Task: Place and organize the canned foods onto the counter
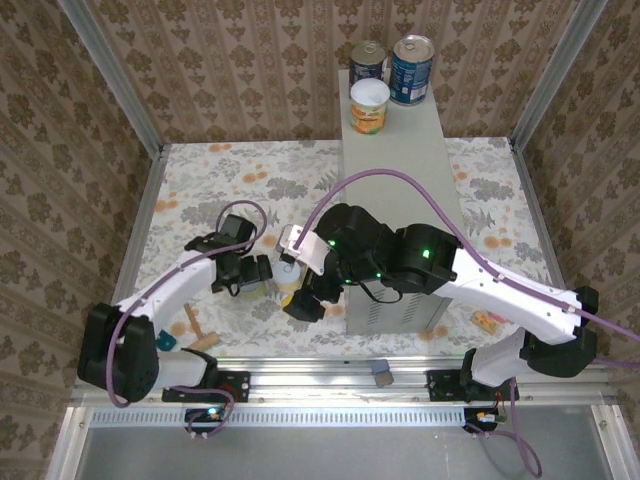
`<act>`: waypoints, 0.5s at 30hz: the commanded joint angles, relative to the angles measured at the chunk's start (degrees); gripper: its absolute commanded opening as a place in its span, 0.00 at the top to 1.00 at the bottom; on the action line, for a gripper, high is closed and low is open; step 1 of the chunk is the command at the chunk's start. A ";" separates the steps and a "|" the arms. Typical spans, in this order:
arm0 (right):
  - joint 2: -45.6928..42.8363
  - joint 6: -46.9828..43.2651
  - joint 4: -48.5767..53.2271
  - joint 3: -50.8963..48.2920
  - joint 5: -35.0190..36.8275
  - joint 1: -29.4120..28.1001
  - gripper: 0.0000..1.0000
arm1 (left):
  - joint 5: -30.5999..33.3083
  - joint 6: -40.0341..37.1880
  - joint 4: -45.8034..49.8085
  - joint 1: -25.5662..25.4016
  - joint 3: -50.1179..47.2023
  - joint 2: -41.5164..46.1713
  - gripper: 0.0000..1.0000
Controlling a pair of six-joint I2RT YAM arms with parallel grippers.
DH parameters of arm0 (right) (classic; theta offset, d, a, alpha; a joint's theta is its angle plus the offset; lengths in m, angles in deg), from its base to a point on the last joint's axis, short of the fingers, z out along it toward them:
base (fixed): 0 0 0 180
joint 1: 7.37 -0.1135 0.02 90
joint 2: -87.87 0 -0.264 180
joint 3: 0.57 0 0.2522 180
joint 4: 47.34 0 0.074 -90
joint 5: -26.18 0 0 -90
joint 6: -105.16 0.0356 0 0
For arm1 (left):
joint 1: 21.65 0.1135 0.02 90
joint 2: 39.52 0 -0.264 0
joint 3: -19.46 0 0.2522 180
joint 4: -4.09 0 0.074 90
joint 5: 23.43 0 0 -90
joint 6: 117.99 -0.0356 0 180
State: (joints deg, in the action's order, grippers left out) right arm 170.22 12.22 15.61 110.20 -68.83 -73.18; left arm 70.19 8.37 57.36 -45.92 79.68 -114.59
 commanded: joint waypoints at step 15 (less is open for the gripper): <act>-2.23 -1.54 -2.92 -2.88 1.32 -0.29 0.00 | -3.61 0.82 -3.02 1.63 -1.37 -5.25 0.16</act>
State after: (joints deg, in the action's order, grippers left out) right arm 169.30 11.85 13.30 107.82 -68.55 -73.22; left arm 67.66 8.50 54.56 -44.78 79.28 -119.18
